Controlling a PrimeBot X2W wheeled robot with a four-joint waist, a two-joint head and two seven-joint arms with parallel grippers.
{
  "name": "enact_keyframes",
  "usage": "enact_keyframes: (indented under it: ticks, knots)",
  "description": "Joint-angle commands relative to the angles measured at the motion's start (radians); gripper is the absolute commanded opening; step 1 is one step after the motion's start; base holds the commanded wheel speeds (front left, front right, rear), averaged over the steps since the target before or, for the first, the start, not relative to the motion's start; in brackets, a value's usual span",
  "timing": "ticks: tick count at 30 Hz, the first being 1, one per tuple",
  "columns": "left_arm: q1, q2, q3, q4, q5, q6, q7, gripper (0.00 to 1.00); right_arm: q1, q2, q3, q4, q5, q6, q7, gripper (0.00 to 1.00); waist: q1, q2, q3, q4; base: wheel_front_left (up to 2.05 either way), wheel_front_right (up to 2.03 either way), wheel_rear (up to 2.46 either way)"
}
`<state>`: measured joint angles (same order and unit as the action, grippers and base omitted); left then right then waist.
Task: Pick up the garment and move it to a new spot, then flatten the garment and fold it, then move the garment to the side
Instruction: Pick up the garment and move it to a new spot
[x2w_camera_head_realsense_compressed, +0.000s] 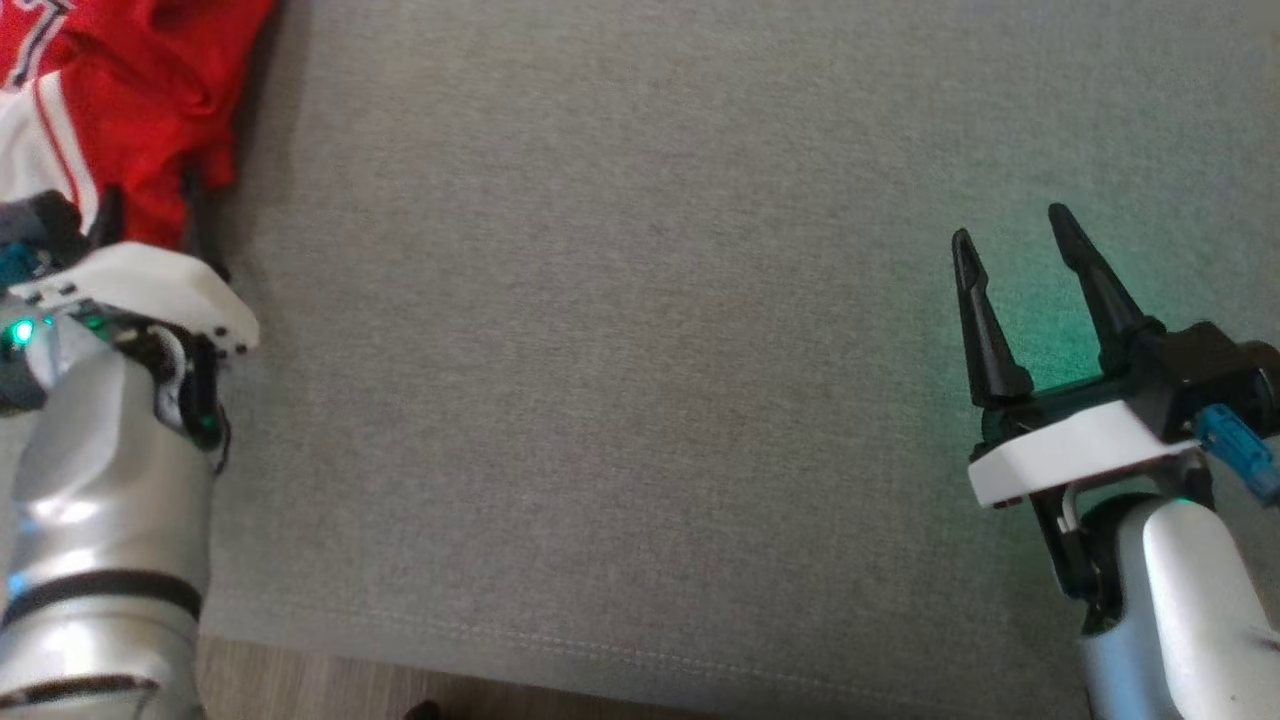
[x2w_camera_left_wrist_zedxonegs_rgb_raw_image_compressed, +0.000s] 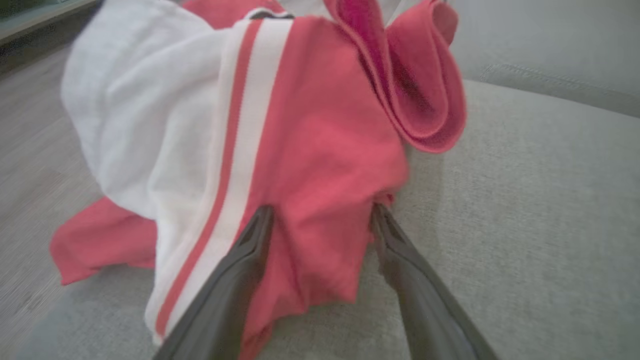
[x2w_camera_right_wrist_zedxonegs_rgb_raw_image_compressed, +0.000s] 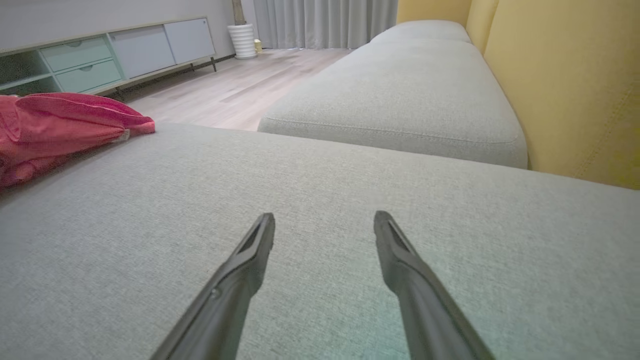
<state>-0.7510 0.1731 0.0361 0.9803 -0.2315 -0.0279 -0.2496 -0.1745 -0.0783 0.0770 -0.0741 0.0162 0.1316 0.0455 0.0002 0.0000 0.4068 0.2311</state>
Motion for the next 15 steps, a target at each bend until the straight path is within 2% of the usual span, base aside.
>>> enact_keyframes:
  ticks: [1,3,4,6,10,15]
  knots:
    - [-0.046,0.065,0.027,0.017,-0.003,-0.005,-0.012,1.0,-0.024,-0.003,0.026,-0.038,-0.003,-0.001,-0.004,1.0,-0.0002,0.0,0.029,-0.028,0.0,0.0,0.0]
    - [-0.077,0.071,0.025,0.071,-0.003,-0.003,-0.012,0.98,-0.028,-0.002,0.025,-0.032,-0.001,-0.001,-0.008,1.0,-0.0002,0.0,0.031,-0.03,0.0,0.0,0.0]
    - [-0.09,0.077,0.024,0.095,-0.004,-0.009,-0.012,0.47,-0.029,-0.001,0.025,-0.029,0.001,-0.001,-0.011,1.0,-0.0002,0.0,0.032,-0.032,0.0,0.0,0.0]
    - [-0.11,0.09,0.019,0.128,-0.002,-0.02,-0.012,0.0,-0.032,0.002,0.025,-0.023,0.004,-0.001,-0.016,1.0,-0.0002,0.0,0.029,-0.033,0.0,0.0,0.0]
    - [-0.119,0.114,0.018,0.111,0.009,-0.013,-0.012,0.0,-0.029,0.007,0.017,-0.009,0.01,-0.001,-0.027,1.0,-0.0002,0.0,0.012,-0.025,0.0,0.0,0.0]
    - [-0.064,0.132,0.036,-0.072,0.033,0.009,-0.012,0.0,-0.013,0.013,0.004,0.011,0.017,-0.001,-0.043,1.0,-0.0002,0.0,-0.04,-0.013,0.0,0.0,0.0]
